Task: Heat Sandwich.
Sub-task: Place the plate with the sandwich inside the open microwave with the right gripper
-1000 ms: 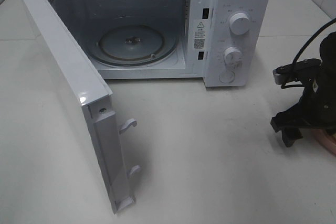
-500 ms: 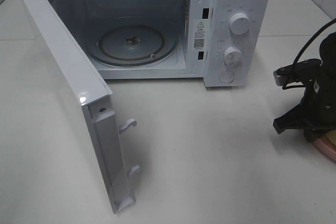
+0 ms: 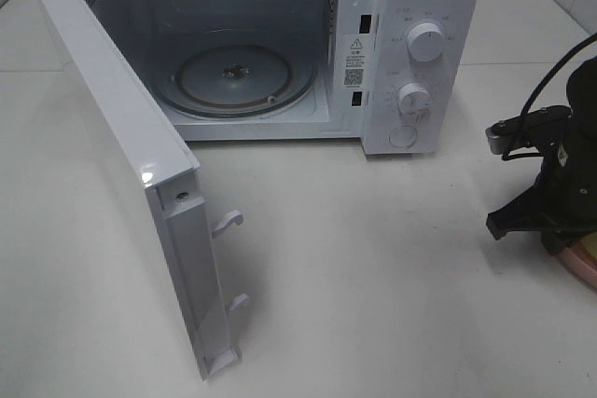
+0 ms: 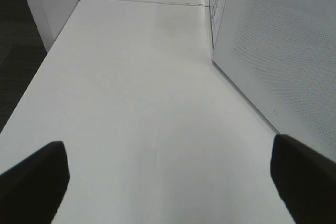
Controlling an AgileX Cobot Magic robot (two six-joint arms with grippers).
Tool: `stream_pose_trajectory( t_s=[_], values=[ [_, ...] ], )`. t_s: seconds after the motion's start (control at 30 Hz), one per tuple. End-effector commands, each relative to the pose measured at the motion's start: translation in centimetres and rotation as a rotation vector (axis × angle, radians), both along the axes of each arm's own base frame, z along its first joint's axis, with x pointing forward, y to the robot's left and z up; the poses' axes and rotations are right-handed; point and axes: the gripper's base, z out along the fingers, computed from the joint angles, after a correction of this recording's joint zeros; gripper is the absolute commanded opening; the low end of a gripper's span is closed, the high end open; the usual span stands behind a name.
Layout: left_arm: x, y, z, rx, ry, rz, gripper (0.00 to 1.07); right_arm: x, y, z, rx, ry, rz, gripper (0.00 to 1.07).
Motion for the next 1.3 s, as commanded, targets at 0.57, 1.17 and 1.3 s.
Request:
stream_pose_trajectory(
  t_s=[0.57,1.17,1.3],
  values=[
    [-0.3,0.0,-0.1,0.0,-0.027,0.001,0.98,-1.2,-0.6,3.0,-0.057,-0.021,0.003,0.0],
    [-0.3,0.0,-0.1,0.0,-0.027,0.001,0.98,-3.2,2.3,4.6,-0.108,0.024,0.109,0.0],
    [-0.3,0.0,-0.1,0.0,-0.027,0.001,0.98,-4.4,2.7,4.9,-0.107,0.02,0.135,0.0]
  ],
)
